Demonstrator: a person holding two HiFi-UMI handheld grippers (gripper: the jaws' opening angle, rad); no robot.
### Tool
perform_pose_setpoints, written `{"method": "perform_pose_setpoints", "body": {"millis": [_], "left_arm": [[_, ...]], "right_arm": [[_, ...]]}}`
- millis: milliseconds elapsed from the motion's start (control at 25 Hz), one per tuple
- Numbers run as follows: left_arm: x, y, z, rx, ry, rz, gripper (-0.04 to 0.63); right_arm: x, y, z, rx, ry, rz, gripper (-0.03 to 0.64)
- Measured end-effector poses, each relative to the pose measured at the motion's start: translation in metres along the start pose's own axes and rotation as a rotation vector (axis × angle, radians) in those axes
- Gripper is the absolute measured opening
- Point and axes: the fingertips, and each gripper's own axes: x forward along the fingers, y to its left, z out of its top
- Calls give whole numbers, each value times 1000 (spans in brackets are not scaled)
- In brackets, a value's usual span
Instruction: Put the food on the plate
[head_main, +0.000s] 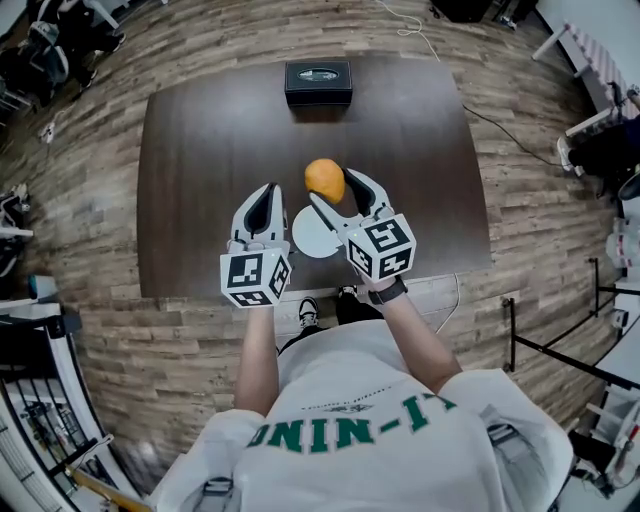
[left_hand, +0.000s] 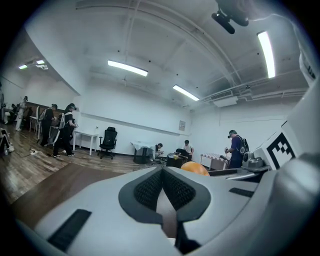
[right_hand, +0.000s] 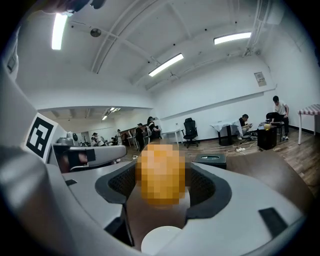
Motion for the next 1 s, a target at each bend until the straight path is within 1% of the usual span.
{"method": "perform_pose_setpoints", "body": {"millis": [240, 480, 680, 840, 1000], "left_arm": [[3, 6, -26, -24, 35, 5, 14], [4, 16, -57, -85, 77, 14, 12], [1, 22, -87, -107, 128, 24, 12], [3, 23, -100, -119, 151, 16, 12], [7, 27, -111, -118, 171, 15, 14]], "right_arm": [[12, -1, -42, 18, 83, 11, 311], [23, -5, -89, 35, 170, 8, 311], [28, -6, -131, 59, 243, 4, 311], [34, -8, -164, 93, 300, 3, 311], [44, -12, -196, 93, 363, -6, 311]]}}
